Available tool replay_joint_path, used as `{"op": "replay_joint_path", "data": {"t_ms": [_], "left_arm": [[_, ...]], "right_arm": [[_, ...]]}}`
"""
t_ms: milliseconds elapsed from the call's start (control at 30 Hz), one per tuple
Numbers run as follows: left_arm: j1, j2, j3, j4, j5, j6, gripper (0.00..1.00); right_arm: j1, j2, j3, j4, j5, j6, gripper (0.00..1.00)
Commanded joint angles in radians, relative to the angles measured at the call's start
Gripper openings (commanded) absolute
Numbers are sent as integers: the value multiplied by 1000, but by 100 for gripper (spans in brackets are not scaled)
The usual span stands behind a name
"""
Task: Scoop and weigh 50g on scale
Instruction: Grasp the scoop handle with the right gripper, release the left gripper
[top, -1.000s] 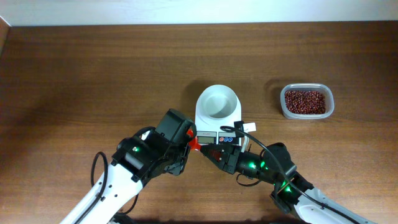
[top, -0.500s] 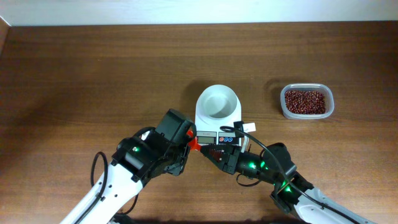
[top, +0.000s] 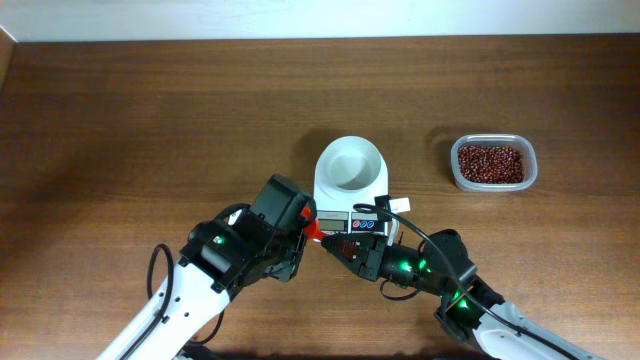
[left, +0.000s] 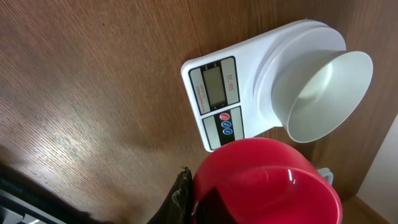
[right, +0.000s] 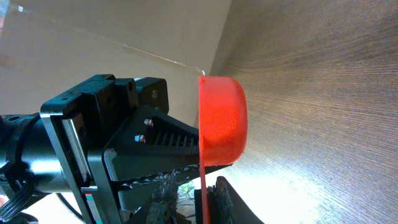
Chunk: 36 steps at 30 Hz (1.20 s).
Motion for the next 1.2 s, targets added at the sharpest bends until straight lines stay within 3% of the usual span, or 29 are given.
{"op": "replay_joint_path", "data": {"t_ms": [0, 333, 400, 500, 567, 733, 1167], "left_arm": [[-3, -8, -2, -5, 3, -6, 0], [-3, -8, -2, -5, 3, -6, 0], [-3, -8, -2, -6, 3, -6, 14], [-3, -8, -2, -11, 3, -6, 57], [-3, -8, -2, -18, 3, -6, 72], [-3, -8, -2, -25, 3, -6, 99], [-3, -8, -2, -84, 3, -6, 99]], "right_arm": [[5, 5, 12, 6, -10, -6, 18], [5, 5, 12, 6, -10, -6, 9], [5, 5, 12, 6, -10, -6, 6], [5, 5, 12, 6, -9, -15, 4], [4, 5, 12, 6, -6, -27, 4], [4, 5, 12, -2, -6, -77, 4], [3, 3, 12, -134, -4, -229, 4]]}}
